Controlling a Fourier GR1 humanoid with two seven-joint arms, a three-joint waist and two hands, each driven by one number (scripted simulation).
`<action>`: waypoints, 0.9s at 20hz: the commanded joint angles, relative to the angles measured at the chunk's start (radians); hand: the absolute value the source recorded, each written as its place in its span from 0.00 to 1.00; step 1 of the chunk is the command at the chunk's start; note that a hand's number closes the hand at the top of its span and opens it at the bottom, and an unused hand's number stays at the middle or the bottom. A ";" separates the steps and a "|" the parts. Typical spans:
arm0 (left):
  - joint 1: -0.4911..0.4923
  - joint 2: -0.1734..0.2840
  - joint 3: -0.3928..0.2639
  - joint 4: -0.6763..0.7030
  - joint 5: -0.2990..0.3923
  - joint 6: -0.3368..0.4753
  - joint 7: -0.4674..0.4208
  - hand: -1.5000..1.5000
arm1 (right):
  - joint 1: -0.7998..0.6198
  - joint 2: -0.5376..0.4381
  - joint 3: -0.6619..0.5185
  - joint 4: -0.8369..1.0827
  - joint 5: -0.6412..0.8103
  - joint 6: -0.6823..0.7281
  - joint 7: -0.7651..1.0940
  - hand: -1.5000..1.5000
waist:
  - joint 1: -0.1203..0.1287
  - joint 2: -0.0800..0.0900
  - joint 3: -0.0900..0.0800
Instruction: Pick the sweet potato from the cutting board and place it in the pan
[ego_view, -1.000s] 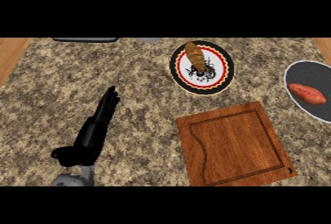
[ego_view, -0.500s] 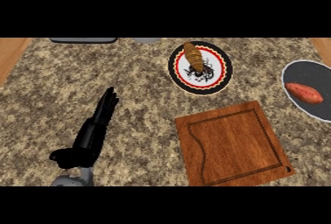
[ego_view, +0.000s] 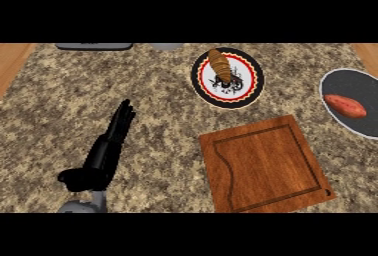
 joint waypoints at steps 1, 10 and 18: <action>0.038 -0.032 -0.027 0.023 -0.036 0.023 -0.036 0.50 | 0.044 0.007 0.011 0.007 -0.001 0.028 -0.062 0.00 | -0.001 -0.001 0.000; -0.015 -0.037 -0.001 0.002 -0.036 0.012 0.000 0.50 | 0.069 -0.019 0.037 0.010 -0.003 -0.008 -0.073 0.00 | -0.002 -0.001 0.000; -0.006 -0.005 0.037 -0.020 -0.004 -0.037 0.020 0.50 | 0.101 0.003 0.065 -0.003 0.016 -0.111 -0.158 0.00 | -0.002 -0.001 0.000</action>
